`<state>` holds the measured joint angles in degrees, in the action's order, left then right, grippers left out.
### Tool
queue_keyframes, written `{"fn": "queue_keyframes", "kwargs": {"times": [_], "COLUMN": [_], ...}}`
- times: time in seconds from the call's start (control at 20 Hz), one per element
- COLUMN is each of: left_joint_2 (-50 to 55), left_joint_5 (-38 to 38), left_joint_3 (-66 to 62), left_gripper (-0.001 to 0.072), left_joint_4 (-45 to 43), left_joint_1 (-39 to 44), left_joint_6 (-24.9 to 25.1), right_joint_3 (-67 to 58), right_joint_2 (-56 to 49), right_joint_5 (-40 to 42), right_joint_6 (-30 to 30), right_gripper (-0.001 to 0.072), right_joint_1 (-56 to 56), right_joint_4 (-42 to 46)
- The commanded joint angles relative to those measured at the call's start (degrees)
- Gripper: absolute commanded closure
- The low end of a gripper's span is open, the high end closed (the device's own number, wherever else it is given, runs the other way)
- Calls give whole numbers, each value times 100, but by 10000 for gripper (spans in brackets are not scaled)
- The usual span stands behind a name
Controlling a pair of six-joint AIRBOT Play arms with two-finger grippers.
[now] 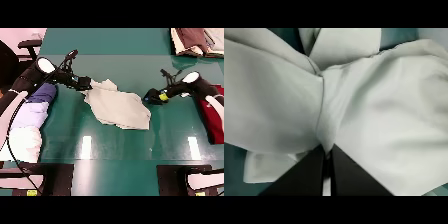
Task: Fold the shirts.
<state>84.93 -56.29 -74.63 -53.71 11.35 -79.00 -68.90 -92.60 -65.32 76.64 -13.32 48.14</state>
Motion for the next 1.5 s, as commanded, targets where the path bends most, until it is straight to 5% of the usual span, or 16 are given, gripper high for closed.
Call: {"fn": "queue_keyframes", "kwargs": {"times": [0.0, 0.05, 0.15, 0.5, 0.9, 1.2, 1.45], "left_joint_2": [2, 2, -11, -1617, -3442, -3521, -2511], "left_joint_5": [-26, -28, -35, -105, -588, -726, -1185], "left_joint_3": [-11, -11, -13, -1086, -3163, -3744, -3744], "left_gripper": [677, 677, 678, 679, 679, 679, 679], "left_joint_4": [-17, -17, -17, -922, -903, -831, -1086], "left_joint_1": [-4, -4, -4, -4, -4, -4, -4], "left_joint_6": [0, 0, 0, 2, -2, 26, 297], "right_joint_3": [-664, -890, -1276, -2787, -4588, -4774, -4771], "right_joint_2": [-732, -863, -1023, 470, 2750, 3303, 2273], "right_joint_5": [236, 234, 214, -297, -979, -868, -1222], "right_joint_6": [-74, -74, -87, -85, 208, 680, 1266], "right_gripper": [299, 367, 692, 694, 695, 696, 696], "right_joint_1": [-393, -468, -542, -120, 42, 42, 42], "right_joint_4": [-160, -153, -144, 382, 1071, 1716, 1956]}}
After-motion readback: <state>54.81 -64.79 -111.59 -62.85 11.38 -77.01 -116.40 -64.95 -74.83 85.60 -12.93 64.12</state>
